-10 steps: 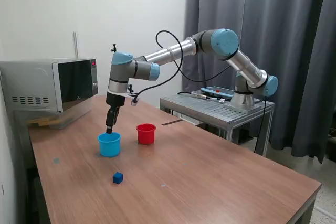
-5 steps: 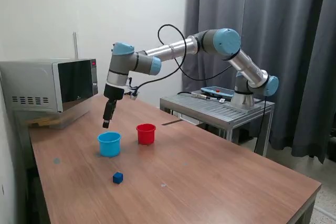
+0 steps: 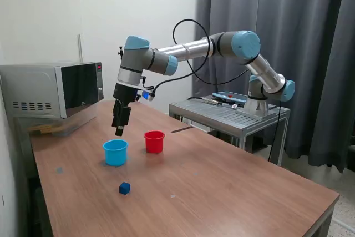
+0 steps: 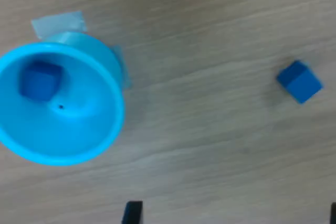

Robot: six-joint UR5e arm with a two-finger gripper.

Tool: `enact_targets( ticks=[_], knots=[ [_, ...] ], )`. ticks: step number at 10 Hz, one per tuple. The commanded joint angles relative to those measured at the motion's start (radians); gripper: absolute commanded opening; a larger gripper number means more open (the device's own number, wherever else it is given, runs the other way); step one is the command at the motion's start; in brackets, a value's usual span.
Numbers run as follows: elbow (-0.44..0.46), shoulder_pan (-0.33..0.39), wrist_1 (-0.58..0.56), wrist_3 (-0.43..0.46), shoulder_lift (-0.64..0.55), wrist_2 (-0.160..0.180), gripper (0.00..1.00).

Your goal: Place red objects in the red bin, and blue objects in the blue bin.

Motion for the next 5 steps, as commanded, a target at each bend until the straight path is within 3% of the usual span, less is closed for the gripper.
enact_targets(
  ticks=[1,3,5],
  knots=[
    [-0.004,0.018,0.001,-0.100,0.000,0.022,1.00],
    [-0.007,0.024,0.001,-0.202,0.000,0.071,1.00],
    [-0.005,0.024,0.001,-0.305,-0.001,0.082,1.00]
  ],
)
